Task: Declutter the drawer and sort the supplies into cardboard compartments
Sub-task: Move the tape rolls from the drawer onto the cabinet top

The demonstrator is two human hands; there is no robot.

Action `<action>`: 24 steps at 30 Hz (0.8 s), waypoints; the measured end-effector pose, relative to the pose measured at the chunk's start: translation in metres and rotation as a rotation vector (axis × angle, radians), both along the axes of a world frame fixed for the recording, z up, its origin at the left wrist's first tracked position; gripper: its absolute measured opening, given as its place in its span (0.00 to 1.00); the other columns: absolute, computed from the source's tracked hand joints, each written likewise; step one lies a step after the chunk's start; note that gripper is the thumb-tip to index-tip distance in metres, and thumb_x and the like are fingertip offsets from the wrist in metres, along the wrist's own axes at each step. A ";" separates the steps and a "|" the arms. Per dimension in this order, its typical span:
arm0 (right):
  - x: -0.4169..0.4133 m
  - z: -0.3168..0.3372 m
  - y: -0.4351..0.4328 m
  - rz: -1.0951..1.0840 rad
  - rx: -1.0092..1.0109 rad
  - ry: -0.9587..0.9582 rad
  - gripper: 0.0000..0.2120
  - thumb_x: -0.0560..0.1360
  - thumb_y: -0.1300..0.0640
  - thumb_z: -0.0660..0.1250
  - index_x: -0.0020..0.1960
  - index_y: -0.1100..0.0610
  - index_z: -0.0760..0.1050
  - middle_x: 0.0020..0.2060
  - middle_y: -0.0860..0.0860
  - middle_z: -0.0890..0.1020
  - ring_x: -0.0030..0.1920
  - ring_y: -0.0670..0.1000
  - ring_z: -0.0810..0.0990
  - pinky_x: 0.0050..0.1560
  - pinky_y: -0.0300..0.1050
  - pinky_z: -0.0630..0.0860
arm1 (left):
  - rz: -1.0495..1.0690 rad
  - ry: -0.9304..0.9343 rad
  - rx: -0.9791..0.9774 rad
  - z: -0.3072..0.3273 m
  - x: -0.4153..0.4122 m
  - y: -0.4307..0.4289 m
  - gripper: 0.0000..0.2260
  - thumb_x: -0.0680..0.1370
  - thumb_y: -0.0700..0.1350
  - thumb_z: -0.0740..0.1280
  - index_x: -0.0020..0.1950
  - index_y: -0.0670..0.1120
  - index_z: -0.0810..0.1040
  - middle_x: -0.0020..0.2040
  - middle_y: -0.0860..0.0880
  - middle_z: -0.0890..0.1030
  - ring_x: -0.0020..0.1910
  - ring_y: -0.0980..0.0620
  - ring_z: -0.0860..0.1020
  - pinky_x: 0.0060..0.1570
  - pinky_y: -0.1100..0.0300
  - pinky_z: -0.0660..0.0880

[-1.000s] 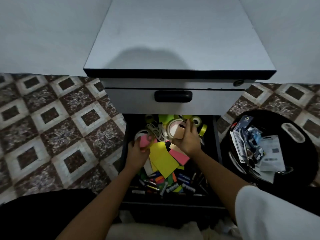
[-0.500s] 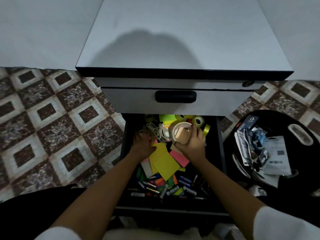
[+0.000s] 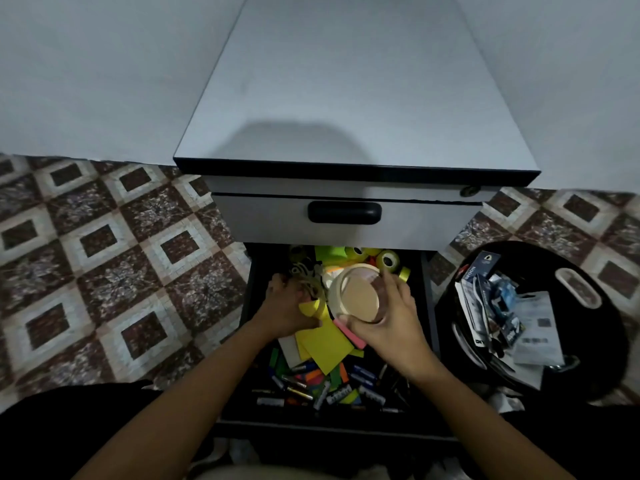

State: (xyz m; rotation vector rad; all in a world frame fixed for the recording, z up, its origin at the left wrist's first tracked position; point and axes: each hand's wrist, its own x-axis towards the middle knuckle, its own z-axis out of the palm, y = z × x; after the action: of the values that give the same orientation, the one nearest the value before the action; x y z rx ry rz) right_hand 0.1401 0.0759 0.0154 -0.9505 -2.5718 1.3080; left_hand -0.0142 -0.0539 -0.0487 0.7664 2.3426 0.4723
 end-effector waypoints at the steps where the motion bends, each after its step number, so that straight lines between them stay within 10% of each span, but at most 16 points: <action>1: -0.001 0.016 0.000 0.027 0.010 0.024 0.49 0.65 0.45 0.75 0.77 0.54 0.50 0.72 0.49 0.59 0.72 0.50 0.57 0.70 0.46 0.61 | -0.030 0.027 0.031 0.012 0.000 -0.002 0.43 0.66 0.55 0.76 0.74 0.46 0.57 0.68 0.42 0.56 0.70 0.39 0.58 0.66 0.51 0.63; 8: -0.032 0.135 0.011 0.166 0.071 0.228 0.43 0.66 0.48 0.75 0.74 0.57 0.57 0.65 0.47 0.64 0.65 0.43 0.63 0.60 0.30 0.58 | -0.190 0.101 0.220 0.125 -0.010 -0.017 0.44 0.65 0.61 0.74 0.75 0.53 0.56 0.69 0.47 0.59 0.69 0.49 0.62 0.62 0.67 0.62; 16: -0.151 0.212 0.042 0.095 0.147 0.282 0.43 0.50 0.32 0.68 0.60 0.53 0.73 0.59 0.54 0.75 0.58 0.55 0.76 0.60 0.54 0.75 | -0.167 0.201 0.239 0.206 -0.029 -0.017 0.48 0.65 0.61 0.74 0.77 0.53 0.51 0.72 0.54 0.53 0.71 0.53 0.60 0.62 0.65 0.62; 24: -0.250 0.196 0.053 0.139 0.357 0.033 0.43 0.66 0.37 0.71 0.70 0.60 0.61 0.66 0.58 0.67 0.66 0.61 0.67 0.62 0.50 0.67 | -0.168 0.244 0.263 0.237 -0.046 -0.023 0.46 0.67 0.61 0.72 0.77 0.51 0.51 0.70 0.54 0.58 0.67 0.57 0.62 0.60 0.67 0.61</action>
State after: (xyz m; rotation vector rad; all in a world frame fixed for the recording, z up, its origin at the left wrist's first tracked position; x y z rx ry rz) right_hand -0.1101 0.1293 0.2110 -0.6904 -2.7551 0.8338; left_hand -0.0606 -0.0767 0.1882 1.1931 2.4381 0.6533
